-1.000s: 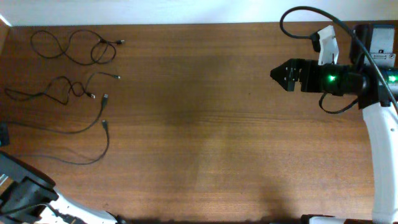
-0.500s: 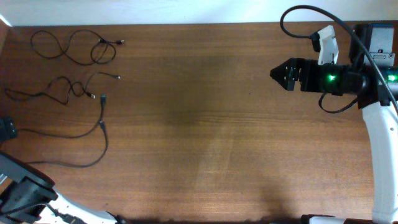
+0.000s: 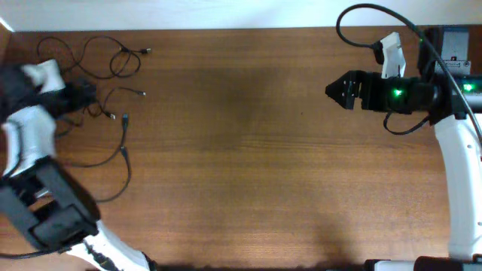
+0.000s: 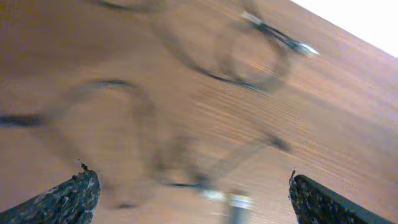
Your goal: Untangle cables
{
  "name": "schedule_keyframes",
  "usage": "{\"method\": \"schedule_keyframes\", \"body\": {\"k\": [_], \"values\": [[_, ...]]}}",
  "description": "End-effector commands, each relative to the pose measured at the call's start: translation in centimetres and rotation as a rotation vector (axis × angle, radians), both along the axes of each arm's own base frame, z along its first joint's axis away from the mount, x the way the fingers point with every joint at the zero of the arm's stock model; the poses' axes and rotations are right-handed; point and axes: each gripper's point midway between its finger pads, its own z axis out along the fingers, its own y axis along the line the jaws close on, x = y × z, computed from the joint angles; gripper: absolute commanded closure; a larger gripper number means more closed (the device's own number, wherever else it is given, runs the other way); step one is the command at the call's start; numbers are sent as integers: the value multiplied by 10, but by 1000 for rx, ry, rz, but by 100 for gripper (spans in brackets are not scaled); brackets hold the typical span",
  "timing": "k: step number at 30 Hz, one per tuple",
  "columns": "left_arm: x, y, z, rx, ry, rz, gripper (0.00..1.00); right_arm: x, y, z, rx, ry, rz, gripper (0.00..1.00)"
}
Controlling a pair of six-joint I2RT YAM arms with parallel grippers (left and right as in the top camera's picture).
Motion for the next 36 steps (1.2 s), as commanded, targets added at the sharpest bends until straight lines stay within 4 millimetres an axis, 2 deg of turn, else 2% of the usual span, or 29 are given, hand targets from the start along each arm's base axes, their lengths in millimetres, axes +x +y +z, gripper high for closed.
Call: {"method": "schedule_keyframes", "body": {"k": [1,7,9,11,14,17,21,24,26,32,36], "values": [[17,-65,-3,46,69,-84,1,1,1,-1,4,13,-8,2],[23,-156,-11,34,126,-262,1,-1,8,3,45,16,10,2],[20,-191,-12,4,137,-341,1,-1,8,3,46,17,10,2],[18,-236,-11,-42,132,-444,1,-2,8,2,55,32,-6,2],[13,-281,-10,-49,131,-542,1,-3,8,1,64,52,-20,2],[7,-313,-10,-45,133,-609,1,-9,8,-2,65,85,-21,2],[0,-340,-10,-42,135,-666,1,-18,8,-6,66,130,-22,2],[-3,-349,-10,-41,139,-685,1,-31,3,-11,32,179,-42,2],[-3,-351,-10,-41,139,-690,1,-46,-4,-12,-18,209,-68,2],[-3,-351,-10,-41,139,-690,1,-93,-16,12,-94,178,-109,1],[-3,-351,-10,-40,139,-690,1,-136,-22,29,-140,142,-137,2]]}}
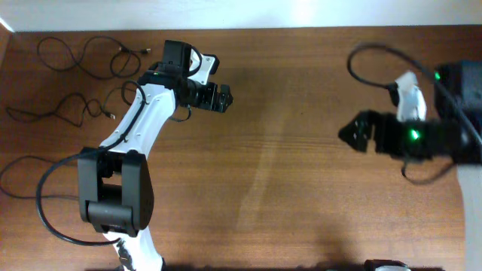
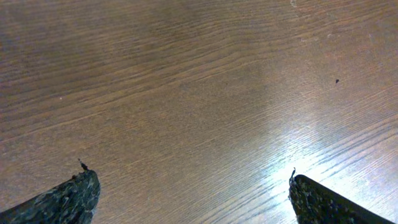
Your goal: Untangle cables
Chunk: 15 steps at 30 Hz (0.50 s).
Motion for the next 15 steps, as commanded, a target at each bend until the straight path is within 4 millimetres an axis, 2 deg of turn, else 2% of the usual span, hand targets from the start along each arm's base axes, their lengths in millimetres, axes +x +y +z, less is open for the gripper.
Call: {"method": "schedule_keyframes", "body": {"k": [1,6,10,15], "values": [[1,-4,10,-19,-14,-2,1,-30,-7,14,-56,-47,-19,2],[1,-4,10,-19,-13,-2,1,-67,-7,25,-67,-103,-25,2],[1,-4,10,-19,-13,-2,1,-96,-6,24,-71,-108,-28,1],[1,-4,10,-19,-13,-2,1,-103,-6,29,-72,-143,-29,2]]}}
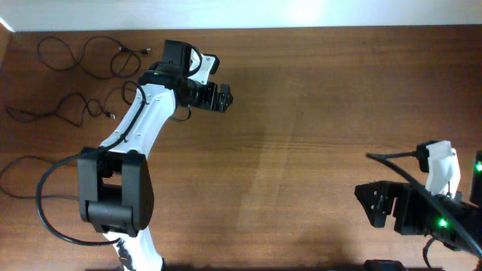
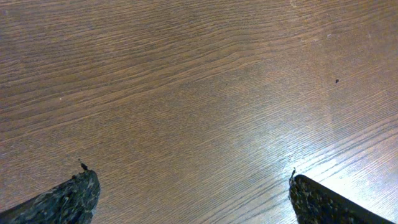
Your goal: Untangle cables
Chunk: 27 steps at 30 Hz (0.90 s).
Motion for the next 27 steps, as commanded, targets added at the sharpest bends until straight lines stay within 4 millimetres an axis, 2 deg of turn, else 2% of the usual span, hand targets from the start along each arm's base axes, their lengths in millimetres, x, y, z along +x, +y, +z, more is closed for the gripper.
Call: {"method": "schedule_keyframes", "body": {"k": [1,5,7,10,15,18,24,27], "values": [[1,-4,10,-19,-14,-2,1,-1,-2,-3,-13,12,-4,2],[1,-4,10,-19,-14,-2,1,0,-3,-4,-17,16,-6,2],[1,-4,10,-19,-14,-2,1,2,-15,-8,-80,20,-44,2],[1,-4,10,-19,-14,-2,1,2,-20,-10,-107,24,-61,2],[1,-4,10,-19,-14,-2,1,14,-25,-21,-131,22,-75,2],[1,-4,10,-19,-14,-2,1,24,-25,-33,-136,3,-66,2],[1,-4,10,-19,-14,-2,1,35,-26,-74,-147,-111,-58,2],[1,-4,10,-19,-14,-2,1,45,-25,-88,-172,-268,-36,2]]}}
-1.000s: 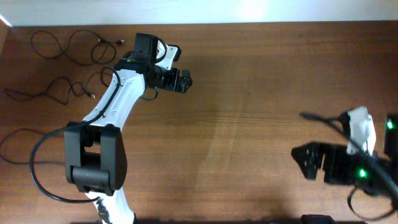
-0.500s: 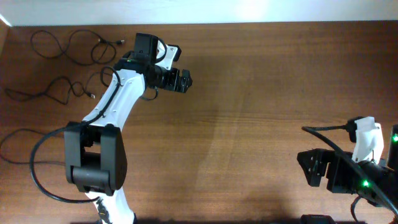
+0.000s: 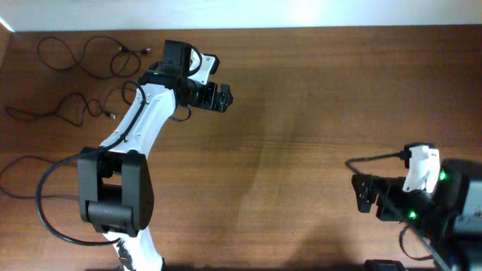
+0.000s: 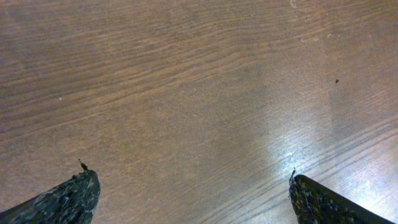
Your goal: Untangle cables
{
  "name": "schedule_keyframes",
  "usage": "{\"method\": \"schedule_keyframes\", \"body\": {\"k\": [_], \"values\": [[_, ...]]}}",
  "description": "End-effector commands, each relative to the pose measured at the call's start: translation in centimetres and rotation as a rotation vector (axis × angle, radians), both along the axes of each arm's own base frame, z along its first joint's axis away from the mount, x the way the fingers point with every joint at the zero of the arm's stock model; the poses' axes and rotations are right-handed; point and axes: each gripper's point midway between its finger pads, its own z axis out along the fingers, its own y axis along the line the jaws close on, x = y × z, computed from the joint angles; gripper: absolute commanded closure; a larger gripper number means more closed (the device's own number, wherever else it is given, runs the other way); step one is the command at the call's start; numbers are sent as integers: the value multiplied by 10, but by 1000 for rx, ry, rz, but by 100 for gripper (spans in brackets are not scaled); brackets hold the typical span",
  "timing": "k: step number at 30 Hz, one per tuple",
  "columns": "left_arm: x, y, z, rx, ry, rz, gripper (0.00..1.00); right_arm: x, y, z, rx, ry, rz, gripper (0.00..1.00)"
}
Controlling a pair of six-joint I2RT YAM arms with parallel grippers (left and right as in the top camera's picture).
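Observation:
Three thin black cables lie apart at the table's left: one (image 3: pixel 83 54) at the far corner, one (image 3: pixel 60 111) below it, and a large loop (image 3: pixel 38 172) near the arm's base. My left gripper (image 3: pixel 223 98) hangs open over bare wood right of the cables, nothing between its fingertips (image 4: pixel 68 198). My right gripper (image 3: pixel 361 193) sits low at the right side of the table, and whether it is open or shut cannot be told.
The wooden table (image 3: pixel 301 113) stretches between the two arms. The left arm's own black cable trails along its links near the base at the left edge.
The right arm has shifted up and slightly left at the lower right. The left arm and the cables have not moved.
At first my left gripper was over the cables at the far left, and the right gripper hung at the upper right. Then the left gripper stood open over bare wood, cables lying separate. The right arm went down to the lower right.

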Motion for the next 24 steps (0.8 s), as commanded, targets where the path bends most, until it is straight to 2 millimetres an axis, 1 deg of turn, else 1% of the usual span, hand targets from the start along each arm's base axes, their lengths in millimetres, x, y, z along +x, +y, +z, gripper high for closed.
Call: {"method": "schedule_keyframes", "body": {"k": [1,6,11,13,19,21,24], "values": [[1,-4,10,-19,-14,-2,1,4,0,-12,-54,-138,49,2],[1,-4,10,-19,-14,-2,1,17,0,-23,-121,-358,87,2],[1,-4,10,-19,-15,-2,1,36,-1,-44,-142,-527,81,1],[1,-4,10,-19,-14,-2,1,43,-1,-50,-148,-602,77,2],[1,-4,10,-19,-15,-2,1,47,-2,-58,-203,-763,85,2],[1,-4,10,-19,-15,-2,1,48,-6,-61,-215,-801,64,1],[1,-4,10,-19,-14,-2,1,49,-9,-58,-230,-858,39,2]]}}
